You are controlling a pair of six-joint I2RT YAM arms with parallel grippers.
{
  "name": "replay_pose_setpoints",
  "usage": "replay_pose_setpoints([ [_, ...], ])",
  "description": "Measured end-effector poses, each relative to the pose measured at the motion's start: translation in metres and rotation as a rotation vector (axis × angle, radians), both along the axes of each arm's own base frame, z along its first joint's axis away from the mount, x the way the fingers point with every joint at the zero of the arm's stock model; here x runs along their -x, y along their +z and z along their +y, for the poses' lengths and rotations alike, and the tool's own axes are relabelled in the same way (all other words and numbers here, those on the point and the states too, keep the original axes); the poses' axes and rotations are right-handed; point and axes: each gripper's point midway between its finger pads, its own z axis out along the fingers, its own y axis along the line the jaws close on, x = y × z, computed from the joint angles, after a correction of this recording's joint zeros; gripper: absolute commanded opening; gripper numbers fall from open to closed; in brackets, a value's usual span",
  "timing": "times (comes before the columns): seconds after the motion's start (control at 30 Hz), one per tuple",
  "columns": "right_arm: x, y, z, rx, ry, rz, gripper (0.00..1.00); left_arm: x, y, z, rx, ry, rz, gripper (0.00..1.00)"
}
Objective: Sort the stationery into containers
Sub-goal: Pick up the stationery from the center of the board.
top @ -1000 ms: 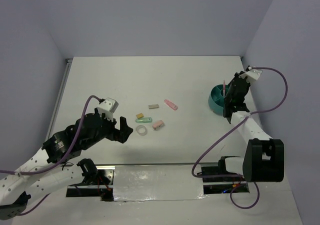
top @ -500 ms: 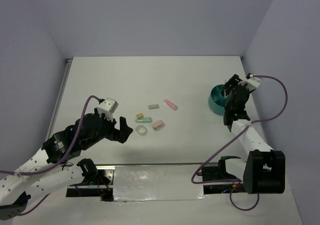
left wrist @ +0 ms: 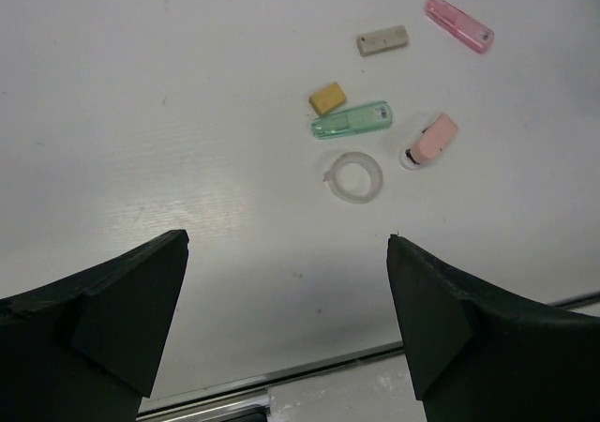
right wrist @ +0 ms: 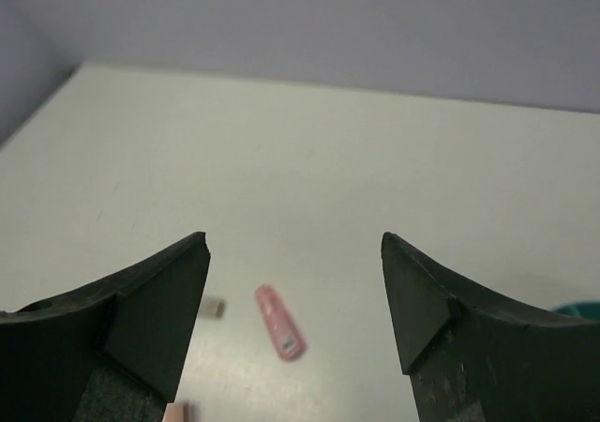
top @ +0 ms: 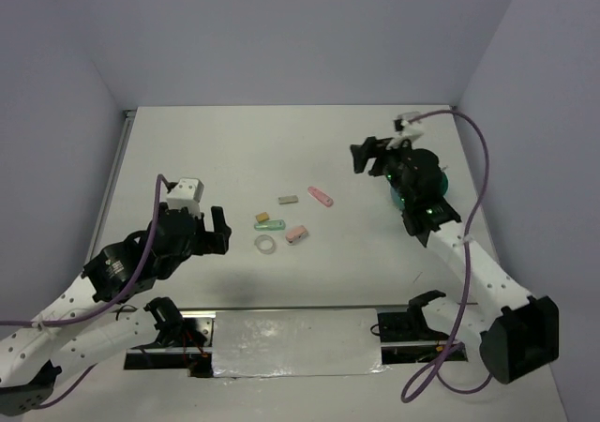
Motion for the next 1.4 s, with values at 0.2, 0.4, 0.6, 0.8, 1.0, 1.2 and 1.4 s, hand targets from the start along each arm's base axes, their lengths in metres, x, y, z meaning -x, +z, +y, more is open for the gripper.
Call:
replay_pose_setpoints([
  [0.2,0.01,-0.082,0.107,0.278,0.357,0.244,0.8,-0.002,0.003,0.009,0.011,0.051,-0.015,0.99],
  [0.4,0.02,-0.184,0.124,0.512,0.464,0.528,0.76,-0.002,0.004,0.009,0.013,0.05,-0.017,0.99],
  [0.6,0.002,-0.218,0.124,0.632,0.477,0.639,0.76,-0.001,0.004,0.005,0.022,0.028,-0.012,0.99],
  [0.8,-0.029,-0.233,0.131,0.698,0.506,0.698,0.74,0.0,0.001,-0.003,0.019,-0.014,0.003,0.99],
  [1.0,-0.048,-0.26,0.118,0.72,0.509,0.776,0.67,0.002,0.0,-0.007,0.018,-0.039,0.014,0.99],
  [1.2,-0.043,-0.267,0.11,0.71,0.544,0.816,0.52,0.002,0.004,-0.01,0.04,-0.054,0.001,0.99],
  [1.4,-0.039,-0.268,0.113,0.722,0.565,0.819,0.54,0.002,0.007,-0.011,0.039,-0.068,-0.01,0.99],
])
